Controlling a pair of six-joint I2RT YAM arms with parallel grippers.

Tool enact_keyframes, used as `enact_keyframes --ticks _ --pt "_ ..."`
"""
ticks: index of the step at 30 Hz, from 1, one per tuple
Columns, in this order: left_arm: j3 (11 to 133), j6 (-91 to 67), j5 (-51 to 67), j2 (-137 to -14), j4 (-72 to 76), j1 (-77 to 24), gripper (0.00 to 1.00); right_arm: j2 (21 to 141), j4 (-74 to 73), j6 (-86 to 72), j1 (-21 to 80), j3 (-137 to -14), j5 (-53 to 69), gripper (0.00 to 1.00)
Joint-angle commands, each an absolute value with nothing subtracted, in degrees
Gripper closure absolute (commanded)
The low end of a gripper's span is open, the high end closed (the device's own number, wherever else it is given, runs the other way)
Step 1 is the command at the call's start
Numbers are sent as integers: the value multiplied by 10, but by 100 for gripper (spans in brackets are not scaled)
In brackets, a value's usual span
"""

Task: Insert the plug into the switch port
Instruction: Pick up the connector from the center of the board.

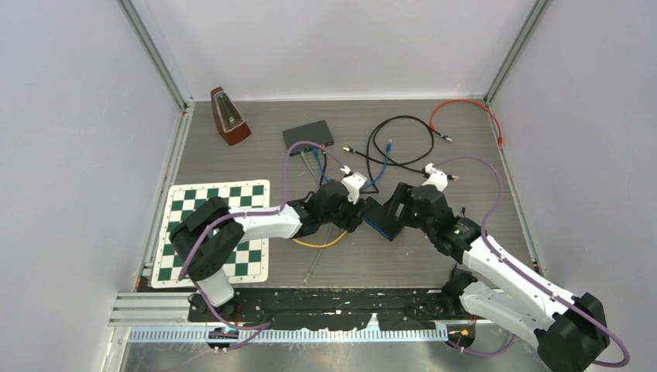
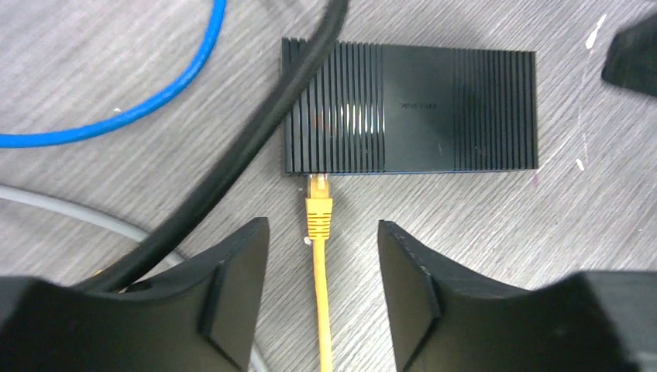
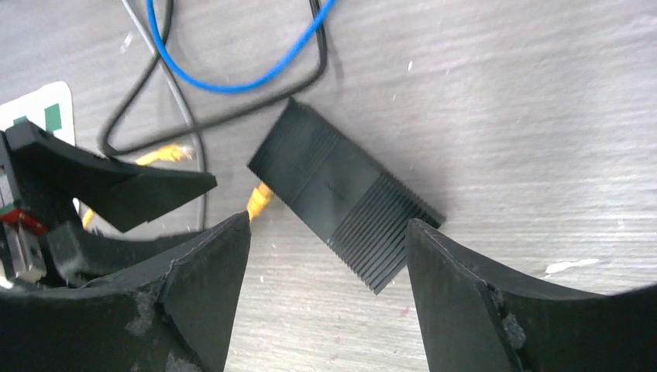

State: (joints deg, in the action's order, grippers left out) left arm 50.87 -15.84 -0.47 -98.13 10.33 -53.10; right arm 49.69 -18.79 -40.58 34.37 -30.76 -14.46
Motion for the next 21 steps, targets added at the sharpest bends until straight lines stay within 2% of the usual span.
enact_keyframes --ticks 1,9,16,18,21 --pt "523 -141 -28 -909 96 -526 41 481 -205 -376 322 -368 -203 19" --pt "498 -78 -62 -746 23 -525 37 569 -194 -331 233 -449 -158 18" --pt "502 -40 -182 -605 -132 -524 31 724 -133 -278 150 -541 -97 19" --pt "488 -30 -231 -564 -156 -524 27 768 -108 -274 139 -564 -85 21" --pt "481 -14 -296 -505 -205 -523 13 845 -80 -267 128 -607 -64 25"
